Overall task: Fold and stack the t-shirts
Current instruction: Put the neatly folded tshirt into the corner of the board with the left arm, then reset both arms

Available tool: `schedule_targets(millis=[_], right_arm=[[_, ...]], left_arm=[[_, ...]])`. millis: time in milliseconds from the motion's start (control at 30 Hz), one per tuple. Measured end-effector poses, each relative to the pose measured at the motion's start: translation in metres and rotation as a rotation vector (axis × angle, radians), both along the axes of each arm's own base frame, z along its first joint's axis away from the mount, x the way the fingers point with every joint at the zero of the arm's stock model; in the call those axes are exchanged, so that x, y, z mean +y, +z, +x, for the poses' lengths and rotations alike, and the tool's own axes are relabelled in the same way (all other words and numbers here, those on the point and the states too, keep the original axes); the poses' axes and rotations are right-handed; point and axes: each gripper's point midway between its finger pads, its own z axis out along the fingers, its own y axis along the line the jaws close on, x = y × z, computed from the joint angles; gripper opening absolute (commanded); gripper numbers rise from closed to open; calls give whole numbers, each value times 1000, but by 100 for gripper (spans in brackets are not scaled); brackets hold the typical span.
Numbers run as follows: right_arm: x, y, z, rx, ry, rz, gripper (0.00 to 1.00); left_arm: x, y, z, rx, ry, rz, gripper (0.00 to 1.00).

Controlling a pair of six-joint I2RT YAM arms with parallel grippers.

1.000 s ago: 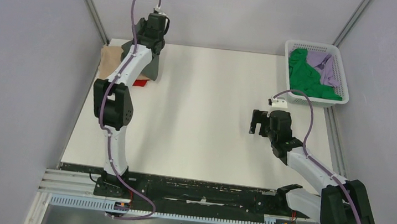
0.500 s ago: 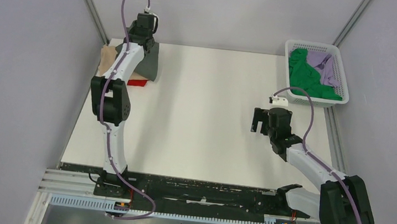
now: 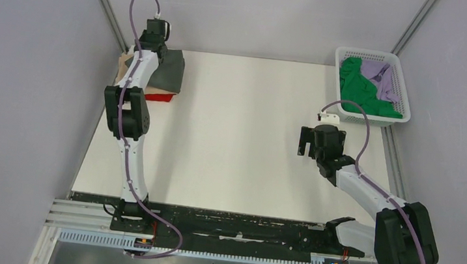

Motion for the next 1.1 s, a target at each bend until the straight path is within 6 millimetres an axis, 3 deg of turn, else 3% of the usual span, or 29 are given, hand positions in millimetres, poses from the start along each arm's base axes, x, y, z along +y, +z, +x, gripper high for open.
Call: schedule_targets(millis=[233, 267, 367, 433, 467, 500, 700, 833, 967, 1100], right_arm=[[-1, 4, 1, -2, -5, -3, 98], [-1, 6, 1, -7, -7, -3, 98], [-2, 9, 2, -15, -10, -3, 98], [-2, 11, 2, -18, -12, -5, 98], [-3, 11, 1, -18, -14, -6, 98], [-3, 12, 1, -17, -16, -8, 98], [-5, 23, 1, -46, -23, -4, 98], [-5, 37, 1, -100, -23, 15, 98], [-7, 44, -5, -142, -22, 31, 98], [-5, 43, -15, -167, -1, 61, 98]], left_arm=[[27, -10, 3, 2, 35, -11, 2], [30, -10, 3, 1, 40, -12, 6], [34, -11, 4, -3, 46, -12, 33], [36, -10, 5, -14, 57, -7, 65], [38, -8, 5, -26, 70, 1, 87], [40, -6, 5, -34, 81, 8, 99], [43, 9, 9, -134, 153, -16, 100], [30, 18, 7, -173, 165, -63, 100], [-9, 37, -1, -219, 138, -184, 100], [-72, 65, -11, -285, 63, -357, 100]])
